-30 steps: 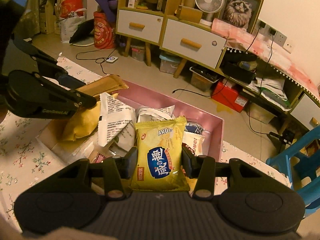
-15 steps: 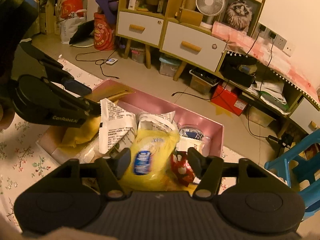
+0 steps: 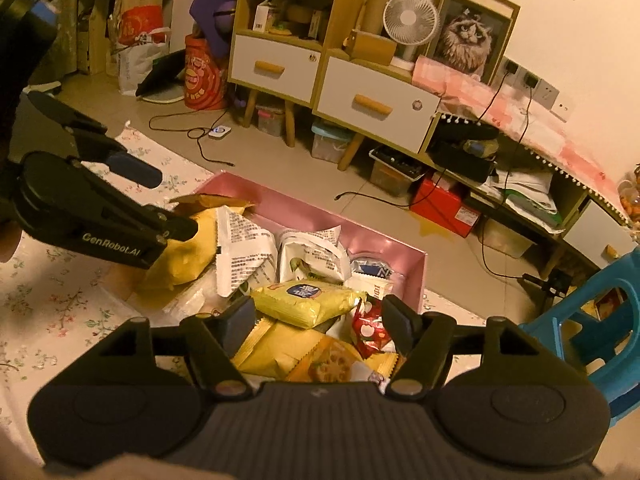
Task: Organize snacks
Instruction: 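Withdraw both grippers from the box toward the last snacks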
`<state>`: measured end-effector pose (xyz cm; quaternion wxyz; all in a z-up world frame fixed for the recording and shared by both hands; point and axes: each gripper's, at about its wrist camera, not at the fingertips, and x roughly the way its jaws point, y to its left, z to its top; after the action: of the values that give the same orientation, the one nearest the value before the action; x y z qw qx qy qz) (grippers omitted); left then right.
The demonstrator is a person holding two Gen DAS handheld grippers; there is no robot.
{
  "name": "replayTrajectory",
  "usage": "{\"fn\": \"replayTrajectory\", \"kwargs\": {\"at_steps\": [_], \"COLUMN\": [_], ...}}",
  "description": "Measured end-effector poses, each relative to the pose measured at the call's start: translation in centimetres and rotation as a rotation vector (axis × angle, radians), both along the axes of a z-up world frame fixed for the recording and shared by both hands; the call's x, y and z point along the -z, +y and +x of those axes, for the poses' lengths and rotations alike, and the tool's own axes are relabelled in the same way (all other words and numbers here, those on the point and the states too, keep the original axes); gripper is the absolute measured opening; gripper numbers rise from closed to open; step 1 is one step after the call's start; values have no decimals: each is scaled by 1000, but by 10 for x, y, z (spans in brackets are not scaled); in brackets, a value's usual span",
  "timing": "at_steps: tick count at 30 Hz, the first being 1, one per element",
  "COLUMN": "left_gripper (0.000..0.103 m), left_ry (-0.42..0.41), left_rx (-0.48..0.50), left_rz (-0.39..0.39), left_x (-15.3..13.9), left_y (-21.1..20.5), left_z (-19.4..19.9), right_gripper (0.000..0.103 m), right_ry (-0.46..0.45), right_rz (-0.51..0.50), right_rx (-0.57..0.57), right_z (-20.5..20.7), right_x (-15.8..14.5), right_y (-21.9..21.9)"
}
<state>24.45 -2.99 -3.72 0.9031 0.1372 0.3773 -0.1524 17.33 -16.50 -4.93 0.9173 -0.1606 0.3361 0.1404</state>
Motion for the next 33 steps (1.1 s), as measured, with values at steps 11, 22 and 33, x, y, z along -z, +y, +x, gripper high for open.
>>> {"fn": "replayTrajectory", "kwargs": {"at_steps": [11, 22, 33], "left_gripper": [76, 93, 98], "left_ry": [-10, -6, -26], "left_rx": [28, 70, 147], "left_rz": [-9, -24, 51], "left_x": [-14, -10, 12], "left_y": [-1, -2, -17], "left_z": [-59, -121, -168], "right_gripper": [76, 92, 96], "right_ry": [-25, -23, -1], "right_rz": [9, -3, 34], "right_rx": [12, -2, 40], "right_z": [-42, -87, -115], "right_x": [-13, -7, 12], "right_y": [-6, -9, -22]}}
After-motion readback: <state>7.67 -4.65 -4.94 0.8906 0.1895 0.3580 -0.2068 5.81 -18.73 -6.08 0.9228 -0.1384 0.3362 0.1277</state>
